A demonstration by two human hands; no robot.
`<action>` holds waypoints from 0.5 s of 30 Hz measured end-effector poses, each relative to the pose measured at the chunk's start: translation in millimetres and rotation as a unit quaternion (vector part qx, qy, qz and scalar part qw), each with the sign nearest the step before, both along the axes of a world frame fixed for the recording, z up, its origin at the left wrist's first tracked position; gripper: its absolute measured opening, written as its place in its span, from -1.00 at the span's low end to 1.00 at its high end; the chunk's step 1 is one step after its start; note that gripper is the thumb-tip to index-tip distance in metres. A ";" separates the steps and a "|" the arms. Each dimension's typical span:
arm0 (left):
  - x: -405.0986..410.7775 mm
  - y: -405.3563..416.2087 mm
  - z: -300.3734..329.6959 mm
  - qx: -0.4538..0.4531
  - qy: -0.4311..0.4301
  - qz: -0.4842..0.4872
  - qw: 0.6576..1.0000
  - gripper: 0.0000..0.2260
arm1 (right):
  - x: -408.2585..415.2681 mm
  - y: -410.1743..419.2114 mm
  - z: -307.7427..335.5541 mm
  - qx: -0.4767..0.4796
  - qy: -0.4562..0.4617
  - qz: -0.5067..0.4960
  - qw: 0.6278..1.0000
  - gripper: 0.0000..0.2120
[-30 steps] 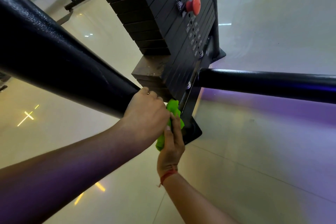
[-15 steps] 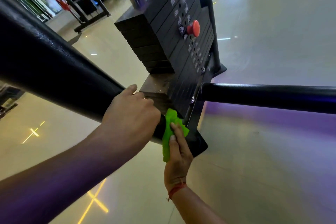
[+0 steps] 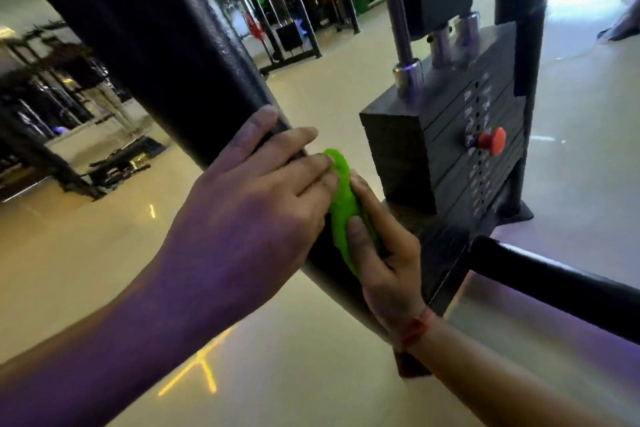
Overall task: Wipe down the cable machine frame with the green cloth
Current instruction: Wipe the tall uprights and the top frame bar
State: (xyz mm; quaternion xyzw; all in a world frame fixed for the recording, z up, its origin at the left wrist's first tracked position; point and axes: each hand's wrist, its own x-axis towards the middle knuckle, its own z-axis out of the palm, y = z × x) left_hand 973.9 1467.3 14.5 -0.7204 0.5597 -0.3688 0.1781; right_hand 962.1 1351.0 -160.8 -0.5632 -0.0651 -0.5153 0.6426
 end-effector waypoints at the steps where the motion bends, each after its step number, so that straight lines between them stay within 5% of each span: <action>1: -0.1 3.0 7.0 -0.023 0.007 -0.005 1.000 -0.75 | -2.7 -4.8 4.5 0.008 0.024 0.035 0.999 -0.57; 6: 0.8 9.8 16.8 -0.134 0.001 -0.009 0.991 -0.74 | -11.8 -14.4 45.6 -0.027 0.009 0.141 0.990 -0.55; 10: -3.3 13.5 8.6 -0.219 -0.034 0.012 0.975 -0.71 | -5.6 -20.4 29.5 -0.174 -0.004 0.074 0.982 -0.54; 15: -8.2 12.9 5.8 -0.308 0.040 0.017 0.950 -0.57 | 6.7 -26.3 87.4 -0.193 -0.022 0.081 0.978 -0.52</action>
